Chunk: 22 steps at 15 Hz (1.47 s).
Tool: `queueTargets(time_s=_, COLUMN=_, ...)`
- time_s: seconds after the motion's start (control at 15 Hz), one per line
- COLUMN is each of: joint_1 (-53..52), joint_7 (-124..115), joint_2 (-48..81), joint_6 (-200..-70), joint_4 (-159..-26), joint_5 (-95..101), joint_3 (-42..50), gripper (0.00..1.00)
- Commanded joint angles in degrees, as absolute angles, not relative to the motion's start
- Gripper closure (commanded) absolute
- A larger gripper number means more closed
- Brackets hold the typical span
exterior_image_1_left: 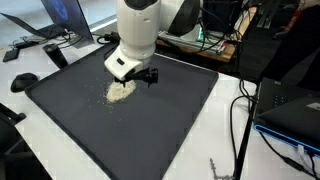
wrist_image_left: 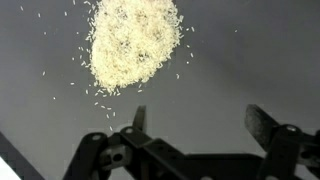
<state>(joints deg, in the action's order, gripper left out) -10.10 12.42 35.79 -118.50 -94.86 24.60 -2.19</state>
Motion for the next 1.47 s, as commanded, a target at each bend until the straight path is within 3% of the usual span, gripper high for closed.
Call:
queueTargets(time_s=0.0, joint_1=-9.4, joint_7=6.9, joint_2=26.1, joint_6=-126.3, joint_4=-108.6, joint_5=25.6, joint_3=-1.7, gripper=0.0)
queueTargets(time_s=0.53, joint_1=-4.7, joint_7=1.5, joint_2=13.0, joint_6=-149.6, joint_4=-130.1, joint_5=23.7, joint_3=0.3, gripper=0.0)
queueTargets(time_s=1.0, joint_1=3.6, joint_7=10.9, joint_2=9.0, joint_6=-169.2, joint_4=-143.3, joint_5=11.6, joint_3=-0.9, gripper=0.0)
queueTargets(time_s=1.2, joint_1=7.8, joint_7=17.4, joint_2=10.2, joint_6=-175.7, joint_4=-146.0, joint_5=3.0, joint_3=-4.1, gripper=0.0)
queueTargets(time_s=1.4, joint_1=19.3, joint_7=27.9, joint_2=12.6, joint_6=-182.0, joint_4=-147.0, joint_5=-8.9, joint_3=-17.2, gripper=0.0)
